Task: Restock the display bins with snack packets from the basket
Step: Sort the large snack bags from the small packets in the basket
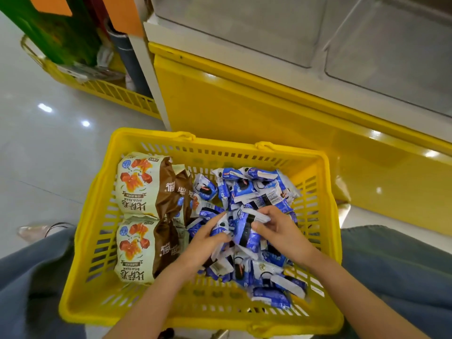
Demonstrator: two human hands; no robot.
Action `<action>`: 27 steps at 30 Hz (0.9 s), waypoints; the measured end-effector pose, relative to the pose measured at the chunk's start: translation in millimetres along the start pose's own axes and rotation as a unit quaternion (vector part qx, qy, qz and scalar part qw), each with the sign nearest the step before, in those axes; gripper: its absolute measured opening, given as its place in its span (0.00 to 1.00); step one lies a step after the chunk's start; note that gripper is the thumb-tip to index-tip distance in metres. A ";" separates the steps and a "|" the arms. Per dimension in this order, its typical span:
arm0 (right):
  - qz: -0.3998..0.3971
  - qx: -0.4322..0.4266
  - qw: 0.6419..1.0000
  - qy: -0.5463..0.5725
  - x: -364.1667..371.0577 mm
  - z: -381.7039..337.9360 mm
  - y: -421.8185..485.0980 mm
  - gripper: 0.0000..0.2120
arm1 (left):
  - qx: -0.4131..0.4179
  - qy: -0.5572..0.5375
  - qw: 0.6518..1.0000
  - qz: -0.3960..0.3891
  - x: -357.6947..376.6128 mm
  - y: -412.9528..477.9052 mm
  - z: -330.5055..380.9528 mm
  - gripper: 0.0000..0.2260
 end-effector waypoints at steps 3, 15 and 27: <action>-0.068 -0.004 0.995 0.067 15.8 -15.6 0.8 0.06 | -0.011 -0.047 0.999 -0.019 -7.6 -10.4 2.2 0.17; 0.041 -0.079 0.986 0.144 33.7 -55.2 4.5 0.05 | 0.031 0.015 0.997 0.070 -25.2 -51.3 17.9 0.28; -0.167 0.027 0.937 -0.306 55.0 37.9 -18.9 0.34 | 0.102 -0.031 0.981 0.161 -53.8 -56.4 15.5 0.20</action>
Point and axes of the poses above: each hand's wrist, its own y-axis towards the middle knuckle, its own x-axis out of the palm, z = x × y, the point moved 5 cm from there along y, towards the middle knuckle, and after that the axes turned 9 degrees about -x, right-handed, at the moved point
